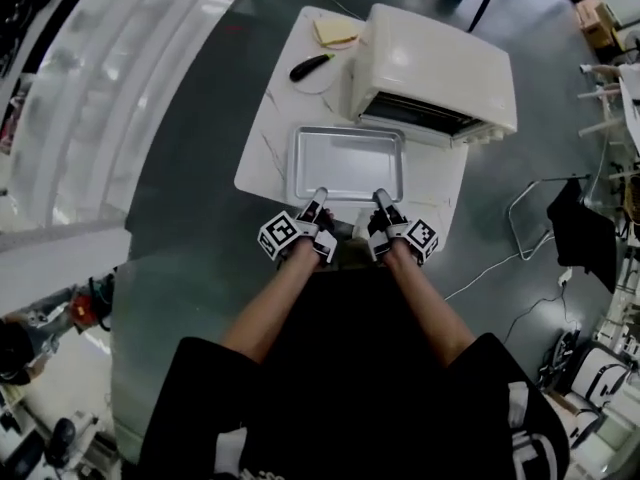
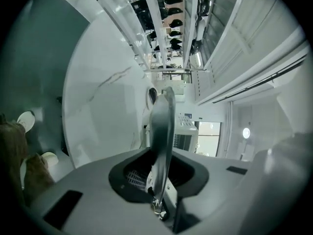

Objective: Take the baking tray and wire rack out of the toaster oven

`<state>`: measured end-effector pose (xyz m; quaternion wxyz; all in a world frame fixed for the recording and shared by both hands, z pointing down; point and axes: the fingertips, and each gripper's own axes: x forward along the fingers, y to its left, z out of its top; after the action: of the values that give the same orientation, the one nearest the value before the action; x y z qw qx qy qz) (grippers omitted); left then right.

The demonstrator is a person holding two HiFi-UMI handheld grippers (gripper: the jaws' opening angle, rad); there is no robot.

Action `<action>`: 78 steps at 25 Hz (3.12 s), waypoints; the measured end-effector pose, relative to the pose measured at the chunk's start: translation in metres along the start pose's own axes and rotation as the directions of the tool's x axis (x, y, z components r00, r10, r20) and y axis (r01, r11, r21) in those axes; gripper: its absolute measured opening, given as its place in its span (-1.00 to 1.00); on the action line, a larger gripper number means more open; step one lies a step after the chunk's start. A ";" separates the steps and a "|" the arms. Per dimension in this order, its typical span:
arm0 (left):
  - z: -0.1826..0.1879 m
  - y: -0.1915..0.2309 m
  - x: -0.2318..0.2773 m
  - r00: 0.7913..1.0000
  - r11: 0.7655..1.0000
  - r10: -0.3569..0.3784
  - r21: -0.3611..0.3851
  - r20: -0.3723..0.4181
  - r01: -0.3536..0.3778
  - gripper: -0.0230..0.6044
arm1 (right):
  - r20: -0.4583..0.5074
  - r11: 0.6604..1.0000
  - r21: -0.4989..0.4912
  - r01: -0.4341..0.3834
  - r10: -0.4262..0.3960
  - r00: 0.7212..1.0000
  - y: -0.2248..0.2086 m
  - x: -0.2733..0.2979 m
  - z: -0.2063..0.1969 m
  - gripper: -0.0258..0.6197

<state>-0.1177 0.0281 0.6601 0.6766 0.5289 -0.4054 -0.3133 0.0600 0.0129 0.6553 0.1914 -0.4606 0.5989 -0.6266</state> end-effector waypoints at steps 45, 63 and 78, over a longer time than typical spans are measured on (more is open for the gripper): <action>0.179 0.096 -0.054 0.841 0.834 0.527 0.262 -0.118 -0.486 -0.51 | -0.373 0.923 -0.169 0.347 -0.385 0.844 -0.026 0.133 -0.150 -0.43; 0.207 0.096 -0.064 0.736 0.661 0.674 0.496 -0.063 -0.563 -0.22 | -0.494 0.847 -0.349 0.402 -0.530 0.689 -0.029 0.112 -0.166 0.02; 0.211 0.063 -0.085 0.716 0.532 0.693 0.607 0.088 -0.590 0.02 | -0.503 0.891 -0.346 0.294 -0.441 0.743 0.000 0.099 -0.147 0.02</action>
<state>-0.3443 0.0187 0.7265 0.5724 0.5495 -0.5908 0.1464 -0.1083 0.0191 0.7108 -0.1823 -0.3819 0.5969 -0.6817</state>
